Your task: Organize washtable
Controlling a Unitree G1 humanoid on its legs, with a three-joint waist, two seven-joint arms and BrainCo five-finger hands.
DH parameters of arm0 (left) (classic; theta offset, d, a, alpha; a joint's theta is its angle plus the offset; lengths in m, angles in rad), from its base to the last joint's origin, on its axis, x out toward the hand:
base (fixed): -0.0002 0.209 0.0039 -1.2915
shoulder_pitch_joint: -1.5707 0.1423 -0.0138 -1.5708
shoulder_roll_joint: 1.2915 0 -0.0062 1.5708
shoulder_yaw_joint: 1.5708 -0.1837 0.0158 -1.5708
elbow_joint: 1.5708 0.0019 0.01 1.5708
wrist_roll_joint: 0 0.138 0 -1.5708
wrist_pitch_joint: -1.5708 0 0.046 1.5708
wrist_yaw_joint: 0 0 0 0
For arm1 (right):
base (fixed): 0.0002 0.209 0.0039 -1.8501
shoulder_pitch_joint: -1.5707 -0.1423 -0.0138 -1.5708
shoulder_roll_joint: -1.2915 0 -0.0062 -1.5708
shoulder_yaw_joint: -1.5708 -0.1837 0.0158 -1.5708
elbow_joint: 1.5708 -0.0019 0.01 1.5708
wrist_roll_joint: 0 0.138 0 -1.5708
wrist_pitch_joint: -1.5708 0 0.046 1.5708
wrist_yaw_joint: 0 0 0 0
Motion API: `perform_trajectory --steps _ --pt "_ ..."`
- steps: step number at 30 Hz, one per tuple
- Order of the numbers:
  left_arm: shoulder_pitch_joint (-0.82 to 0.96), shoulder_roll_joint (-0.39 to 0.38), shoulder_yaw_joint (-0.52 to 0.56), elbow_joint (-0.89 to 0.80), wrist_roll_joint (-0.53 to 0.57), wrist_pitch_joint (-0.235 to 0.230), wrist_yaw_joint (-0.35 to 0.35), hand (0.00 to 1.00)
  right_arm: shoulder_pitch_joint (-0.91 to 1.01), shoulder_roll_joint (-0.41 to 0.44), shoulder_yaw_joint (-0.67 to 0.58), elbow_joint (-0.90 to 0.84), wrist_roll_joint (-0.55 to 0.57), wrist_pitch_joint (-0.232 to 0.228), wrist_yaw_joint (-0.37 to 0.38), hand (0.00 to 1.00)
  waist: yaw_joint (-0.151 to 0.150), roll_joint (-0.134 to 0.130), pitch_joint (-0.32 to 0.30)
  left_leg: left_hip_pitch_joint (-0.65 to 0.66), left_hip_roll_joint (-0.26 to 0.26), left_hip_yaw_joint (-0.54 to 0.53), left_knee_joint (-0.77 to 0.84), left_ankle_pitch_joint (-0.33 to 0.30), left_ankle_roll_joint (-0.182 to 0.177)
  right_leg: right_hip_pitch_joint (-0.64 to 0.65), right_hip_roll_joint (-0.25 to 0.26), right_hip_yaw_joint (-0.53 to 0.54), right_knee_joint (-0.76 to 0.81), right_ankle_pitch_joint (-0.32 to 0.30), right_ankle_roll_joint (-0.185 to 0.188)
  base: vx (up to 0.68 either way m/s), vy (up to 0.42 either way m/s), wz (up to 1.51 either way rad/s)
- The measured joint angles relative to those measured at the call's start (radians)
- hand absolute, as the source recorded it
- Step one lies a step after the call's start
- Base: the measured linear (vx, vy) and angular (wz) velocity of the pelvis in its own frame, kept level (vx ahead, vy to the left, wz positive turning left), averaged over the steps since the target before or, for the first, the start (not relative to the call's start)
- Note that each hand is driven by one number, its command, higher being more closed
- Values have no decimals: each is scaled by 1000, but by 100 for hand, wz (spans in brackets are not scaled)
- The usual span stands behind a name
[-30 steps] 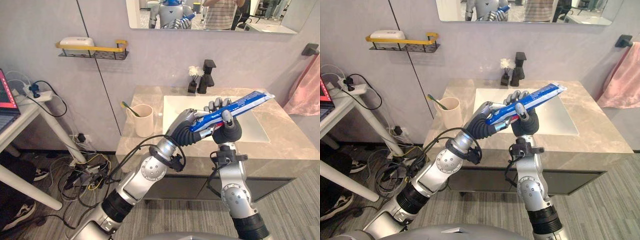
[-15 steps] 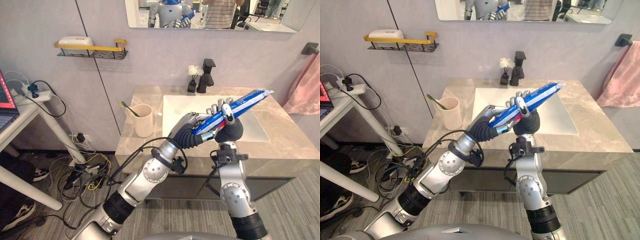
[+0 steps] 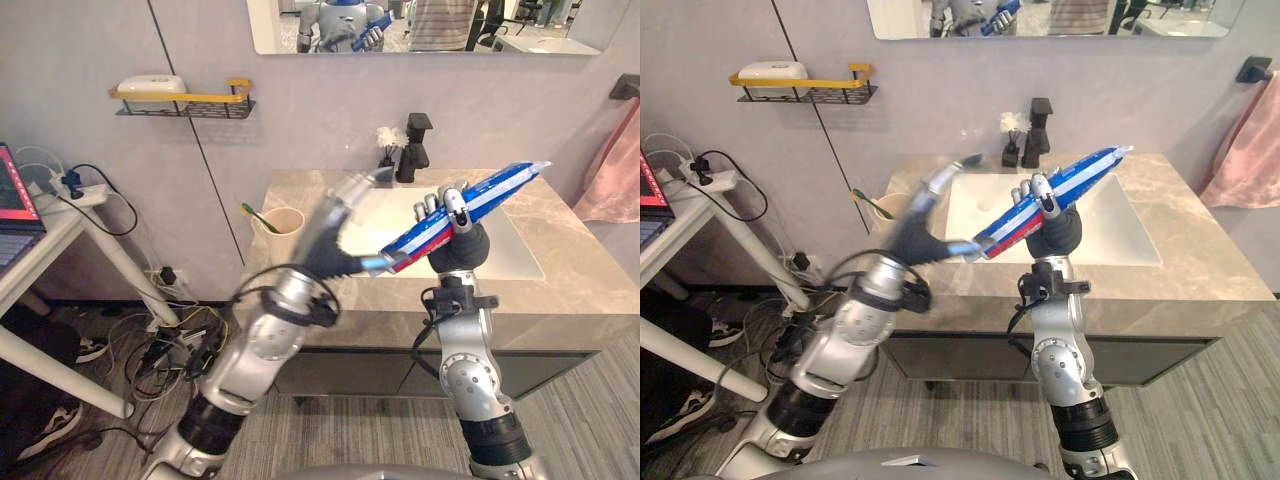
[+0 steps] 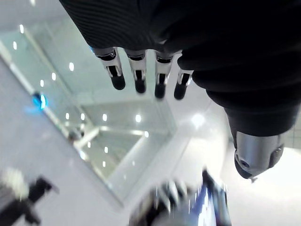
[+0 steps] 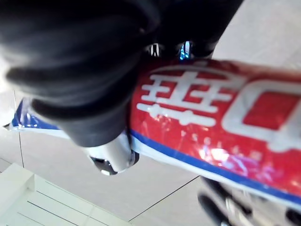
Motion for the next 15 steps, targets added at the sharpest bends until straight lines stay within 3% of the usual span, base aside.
perform_trajectory --steps 3,4,10,13,15 --pt "62 29 116 -79 5 -13 42 0 0 -2 -15 46 0 2 -4 100 9 -1 1 0 0 -22 0 0 0 17 0 -24 0 -7 -3 5 -8 20" --pt "99 33 156 -109 8 -17 54 0 -3 -6 -16 57 -5 2 -4 100 24 -1 1 -3 0 -23 -1 0 0 19 -1 -26 0 -9 -2 11 -8 11" --pt "305 4 378 -205 23 -24 112 0 -94 -48 -22 73 -94 10 -6 100 63 -9 25 -9 0 -77 -18 13 -2 45 -1 -86 -2 -21 -1 10 -12 29" --pt "391 -52 454 -209 18 -24 127 0 -173 -64 -28 82 -158 10 -17 100 92 -16 33 -35 -1 -104 -31 24 -2 46 -1 -118 -7 -24 1 -5 -3 31" --pt "454 -108 481 -201 -43 -24 127 0 -248 -86 -31 145 -217 10 -32 100 112 -26 41 -41 -2 -128 -38 35 -3 46 0 -141 -6 -28 0 32 -12 31"
